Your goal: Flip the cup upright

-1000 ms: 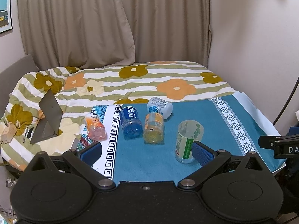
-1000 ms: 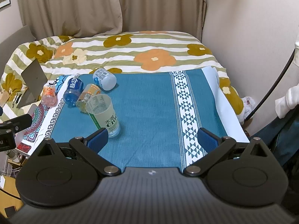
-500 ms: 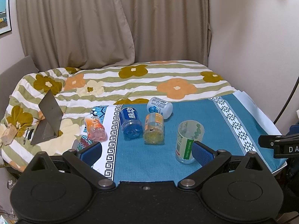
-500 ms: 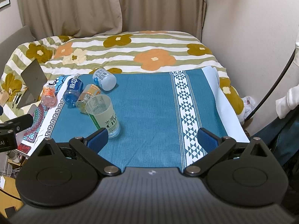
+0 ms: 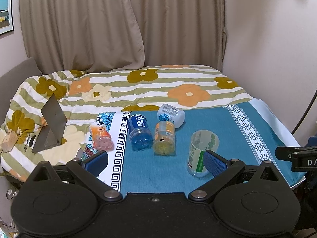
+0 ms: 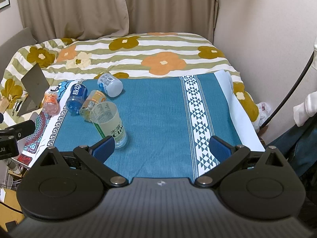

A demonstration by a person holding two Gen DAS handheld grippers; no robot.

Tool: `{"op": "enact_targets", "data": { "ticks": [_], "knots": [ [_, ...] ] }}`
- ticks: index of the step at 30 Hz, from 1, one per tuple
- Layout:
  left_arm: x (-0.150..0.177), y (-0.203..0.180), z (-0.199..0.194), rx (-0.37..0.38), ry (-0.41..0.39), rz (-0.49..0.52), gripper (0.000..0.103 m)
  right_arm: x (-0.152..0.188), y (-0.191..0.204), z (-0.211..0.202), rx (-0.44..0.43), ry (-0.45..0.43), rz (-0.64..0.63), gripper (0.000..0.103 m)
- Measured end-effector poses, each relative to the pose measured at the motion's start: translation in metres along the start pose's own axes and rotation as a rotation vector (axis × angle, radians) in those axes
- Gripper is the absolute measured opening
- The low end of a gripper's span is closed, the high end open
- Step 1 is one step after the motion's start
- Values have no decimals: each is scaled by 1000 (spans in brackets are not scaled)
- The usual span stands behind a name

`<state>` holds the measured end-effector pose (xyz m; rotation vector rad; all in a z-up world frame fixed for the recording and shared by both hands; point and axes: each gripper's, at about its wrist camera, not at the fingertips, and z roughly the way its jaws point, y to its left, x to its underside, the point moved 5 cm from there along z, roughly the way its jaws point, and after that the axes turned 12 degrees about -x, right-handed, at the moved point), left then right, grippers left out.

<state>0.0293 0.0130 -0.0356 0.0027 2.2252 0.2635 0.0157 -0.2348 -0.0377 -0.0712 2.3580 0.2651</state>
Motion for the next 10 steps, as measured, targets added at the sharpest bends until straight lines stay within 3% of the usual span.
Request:
{"op": "enact_targets", "data": {
  "ticks": [6, 10],
  "knots": [
    [-2, 4, 6, 17, 12, -29, 103, -1, 0, 4, -9, 13, -1, 103],
    [-2, 8, 8, -36, 12, -34, 103, -5, 5, 16, -58, 26, -27, 103]
  ]
}}
